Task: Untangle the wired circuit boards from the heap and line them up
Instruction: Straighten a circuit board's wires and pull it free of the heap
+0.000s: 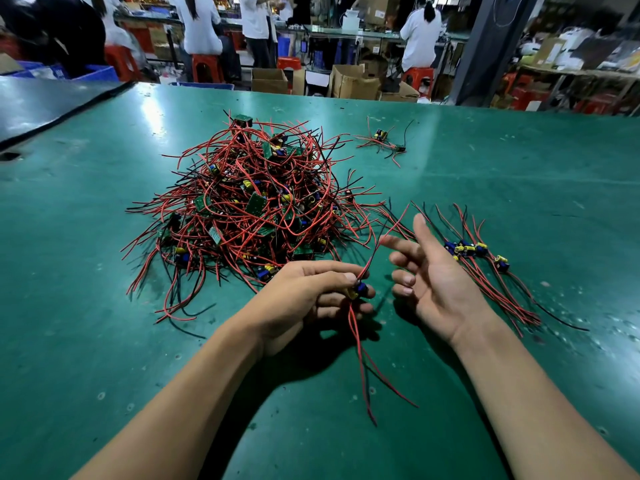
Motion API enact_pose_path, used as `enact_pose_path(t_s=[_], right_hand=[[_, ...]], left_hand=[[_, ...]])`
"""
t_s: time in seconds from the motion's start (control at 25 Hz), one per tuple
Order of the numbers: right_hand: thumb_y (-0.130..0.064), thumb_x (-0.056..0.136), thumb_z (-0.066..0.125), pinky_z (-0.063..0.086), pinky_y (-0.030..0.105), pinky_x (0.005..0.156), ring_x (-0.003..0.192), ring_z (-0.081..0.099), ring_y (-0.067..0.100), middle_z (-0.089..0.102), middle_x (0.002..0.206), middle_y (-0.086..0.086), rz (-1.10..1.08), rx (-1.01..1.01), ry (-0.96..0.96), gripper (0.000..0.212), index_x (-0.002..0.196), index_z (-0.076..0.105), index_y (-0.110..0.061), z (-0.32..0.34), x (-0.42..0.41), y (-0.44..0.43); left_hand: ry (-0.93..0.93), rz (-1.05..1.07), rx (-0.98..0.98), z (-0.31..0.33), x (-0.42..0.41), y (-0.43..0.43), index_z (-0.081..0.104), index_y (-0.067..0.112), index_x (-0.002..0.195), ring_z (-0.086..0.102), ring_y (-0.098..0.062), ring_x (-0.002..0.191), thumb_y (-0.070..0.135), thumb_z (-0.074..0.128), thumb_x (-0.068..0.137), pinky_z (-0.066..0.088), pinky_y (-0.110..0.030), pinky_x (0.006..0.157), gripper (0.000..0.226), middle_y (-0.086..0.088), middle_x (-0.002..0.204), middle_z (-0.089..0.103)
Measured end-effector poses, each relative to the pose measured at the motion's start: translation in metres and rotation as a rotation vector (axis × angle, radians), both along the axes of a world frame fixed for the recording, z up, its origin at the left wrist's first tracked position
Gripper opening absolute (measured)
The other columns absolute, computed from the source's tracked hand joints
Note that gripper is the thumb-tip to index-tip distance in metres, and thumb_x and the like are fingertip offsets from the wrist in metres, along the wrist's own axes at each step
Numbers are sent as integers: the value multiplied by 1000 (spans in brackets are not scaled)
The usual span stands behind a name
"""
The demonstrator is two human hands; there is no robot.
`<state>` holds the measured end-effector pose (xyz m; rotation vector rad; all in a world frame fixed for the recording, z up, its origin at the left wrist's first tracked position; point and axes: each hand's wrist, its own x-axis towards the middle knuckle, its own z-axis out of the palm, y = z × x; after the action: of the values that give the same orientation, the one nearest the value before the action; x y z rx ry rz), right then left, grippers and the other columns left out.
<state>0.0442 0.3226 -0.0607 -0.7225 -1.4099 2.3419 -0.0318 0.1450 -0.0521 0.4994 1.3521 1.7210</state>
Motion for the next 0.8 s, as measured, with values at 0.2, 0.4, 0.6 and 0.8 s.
enact_pose_path(t_s=[0.2,0.4,0.6,0.8], right_hand=[[-26,88,71,29,20,42,50,39,11,56,71,1,146,421,30,14,91,77,-14,-5,7,-14],[-23,78,82,39,13,45,51,50,-1,65,66,-10,469,512,85,6,77,76,-25,3,13,-31],[-44,61,92,36,16,39,44,46,4,61,67,-5,434,302,165,31,78,75,-25,10,14,-30],[-52,77,74,34,18,38,39,45,11,60,66,-1,276,266,194,32,70,70,-22,11,8,-37]], left_hand=[[23,27,145,7,-4,-4,73,12,109,69,-19,94,13,70,75,55,-24,70,34,-14,113,72],[44,103,222,9,-10,-9,71,19,111,63,-1,73,12,76,73,45,-14,55,39,-2,116,72],[-7,157,249,7,-9,-5,76,20,99,61,-7,65,9,80,69,48,-19,60,32,-2,107,72],[7,272,246,7,-4,-1,74,20,93,61,-8,61,16,81,60,47,-17,54,34,3,84,71]])
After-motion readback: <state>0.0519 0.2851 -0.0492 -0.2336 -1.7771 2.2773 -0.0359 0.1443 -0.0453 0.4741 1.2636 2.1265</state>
